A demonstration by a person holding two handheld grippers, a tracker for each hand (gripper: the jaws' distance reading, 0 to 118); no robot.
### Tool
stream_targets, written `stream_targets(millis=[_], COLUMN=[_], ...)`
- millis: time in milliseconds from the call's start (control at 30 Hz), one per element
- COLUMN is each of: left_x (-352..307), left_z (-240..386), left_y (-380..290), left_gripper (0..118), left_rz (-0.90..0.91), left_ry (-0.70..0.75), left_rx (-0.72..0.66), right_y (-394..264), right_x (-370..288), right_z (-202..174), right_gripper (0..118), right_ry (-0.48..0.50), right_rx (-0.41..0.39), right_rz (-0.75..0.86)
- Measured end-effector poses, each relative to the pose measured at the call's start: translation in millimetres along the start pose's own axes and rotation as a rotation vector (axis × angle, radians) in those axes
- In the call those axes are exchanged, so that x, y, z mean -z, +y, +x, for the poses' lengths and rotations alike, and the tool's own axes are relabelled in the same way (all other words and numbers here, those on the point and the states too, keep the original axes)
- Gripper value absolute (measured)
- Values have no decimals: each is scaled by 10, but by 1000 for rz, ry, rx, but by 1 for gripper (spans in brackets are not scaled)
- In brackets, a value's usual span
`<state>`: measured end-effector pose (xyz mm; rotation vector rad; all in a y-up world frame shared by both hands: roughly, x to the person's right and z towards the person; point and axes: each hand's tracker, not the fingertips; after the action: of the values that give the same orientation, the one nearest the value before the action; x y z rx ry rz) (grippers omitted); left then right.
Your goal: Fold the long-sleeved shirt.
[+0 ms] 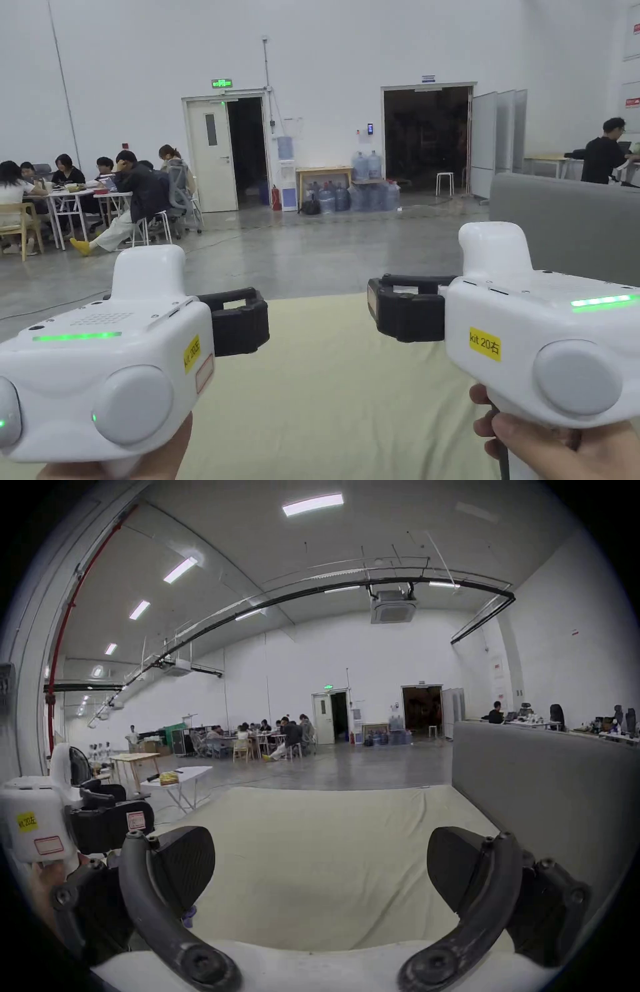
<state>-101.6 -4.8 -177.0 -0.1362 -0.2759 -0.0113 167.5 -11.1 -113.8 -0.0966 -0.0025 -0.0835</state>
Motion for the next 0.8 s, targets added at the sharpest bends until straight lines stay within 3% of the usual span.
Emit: stream_targets(millis=[100,300,533,800], left_x=[-67,-170,-256,-308], left_z=[-4,3,8,65], left_y=[4,-18,5,-9], left_gripper=[117,117,117,117], left_rz=[-2,4,-1,-5], left_ry=[-2,0,-4,-23], left_rx=[-2,8,-3,2], right_y=[-39,-44,14,26], right_x=[-8,-33,-146,-193], right_z=[-45,-95,-147,-89], right_gripper=[118,118,118,118], right_ry=[15,1,-36,-25], right_rx=[-14,44,14,71], right_rz=[-1,-36,-17,-25])
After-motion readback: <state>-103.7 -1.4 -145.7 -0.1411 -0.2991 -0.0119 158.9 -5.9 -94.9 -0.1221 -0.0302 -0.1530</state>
